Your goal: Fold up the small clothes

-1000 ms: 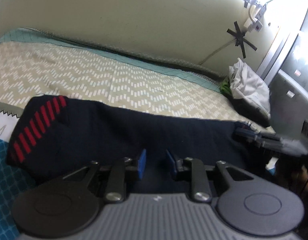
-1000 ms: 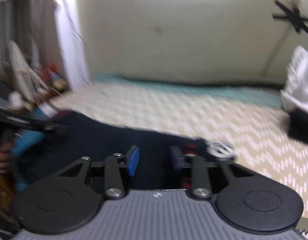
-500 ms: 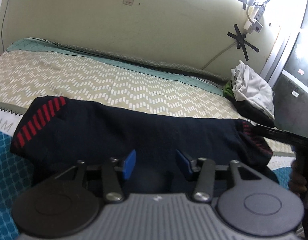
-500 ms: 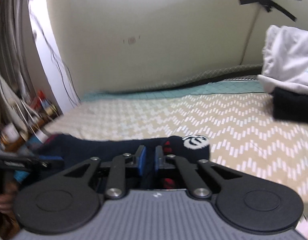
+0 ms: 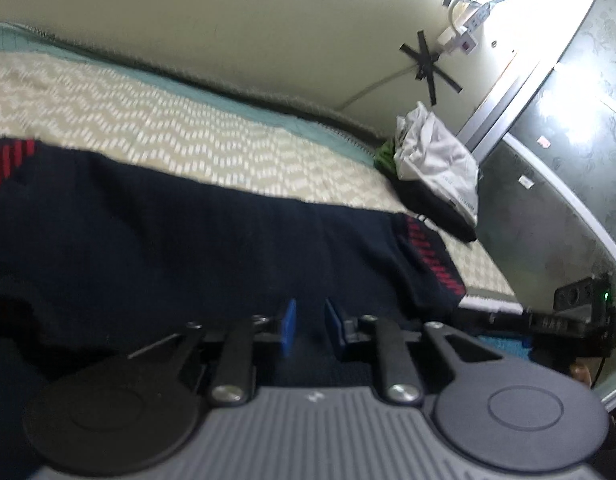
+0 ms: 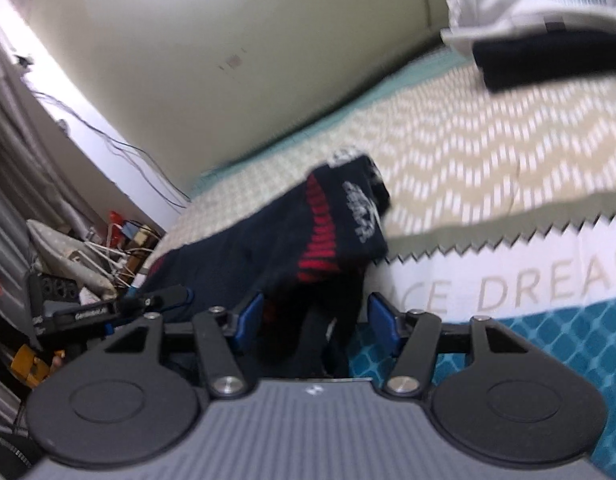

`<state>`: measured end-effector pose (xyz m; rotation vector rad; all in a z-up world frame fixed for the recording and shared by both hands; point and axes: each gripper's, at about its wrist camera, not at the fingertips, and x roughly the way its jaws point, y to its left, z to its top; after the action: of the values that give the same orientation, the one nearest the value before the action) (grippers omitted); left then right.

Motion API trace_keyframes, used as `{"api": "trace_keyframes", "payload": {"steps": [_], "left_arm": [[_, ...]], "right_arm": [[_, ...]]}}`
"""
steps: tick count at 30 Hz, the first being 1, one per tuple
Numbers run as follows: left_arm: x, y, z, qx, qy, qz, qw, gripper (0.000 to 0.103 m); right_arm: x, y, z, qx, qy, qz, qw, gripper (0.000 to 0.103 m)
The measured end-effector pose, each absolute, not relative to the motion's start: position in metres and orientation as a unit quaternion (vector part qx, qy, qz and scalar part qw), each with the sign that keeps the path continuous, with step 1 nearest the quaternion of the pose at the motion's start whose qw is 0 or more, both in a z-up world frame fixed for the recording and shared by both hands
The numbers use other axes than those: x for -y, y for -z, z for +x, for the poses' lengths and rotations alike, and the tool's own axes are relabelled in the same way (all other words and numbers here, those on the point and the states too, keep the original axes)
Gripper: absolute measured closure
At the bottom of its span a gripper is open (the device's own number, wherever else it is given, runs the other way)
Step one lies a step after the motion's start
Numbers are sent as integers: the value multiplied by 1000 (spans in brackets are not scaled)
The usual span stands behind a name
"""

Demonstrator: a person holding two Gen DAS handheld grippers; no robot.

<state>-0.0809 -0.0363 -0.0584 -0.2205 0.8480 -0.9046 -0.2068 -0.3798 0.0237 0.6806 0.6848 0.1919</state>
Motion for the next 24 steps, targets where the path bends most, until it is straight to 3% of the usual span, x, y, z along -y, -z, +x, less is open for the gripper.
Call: {"api": "trace_keyframes", "payload": {"steps": [2,3,5,8,16,20,24], "left_arm": [[35,67,-79,-403,411,-101,812,98],[33,68,-78,-402,411,-105,812,98],[29,71,-75,-407,414,-119,806,98],[28,73,-76,-403,418,-119,806,98],[6,65,-82,-378,426,-131,811,98],[-49,53,-94,-335,404,-163,836,98],[-124,45,-110,-300,329,-207,871,98]], "right_arm": [[377,-19,-200,-324,-104,349,873,43],[376,-16,-196,-323,-113,363,867,45],[371,-10,-188,-327,-135,388,851,64],[368,-19,-185,-304,-171,405,845,71],[303,-100,-149,-266,-262,289,881,77],[251,-116,-114,-285,-311,234,876,86],[191,-118,-75,-317,-356,178,861,87]]}}
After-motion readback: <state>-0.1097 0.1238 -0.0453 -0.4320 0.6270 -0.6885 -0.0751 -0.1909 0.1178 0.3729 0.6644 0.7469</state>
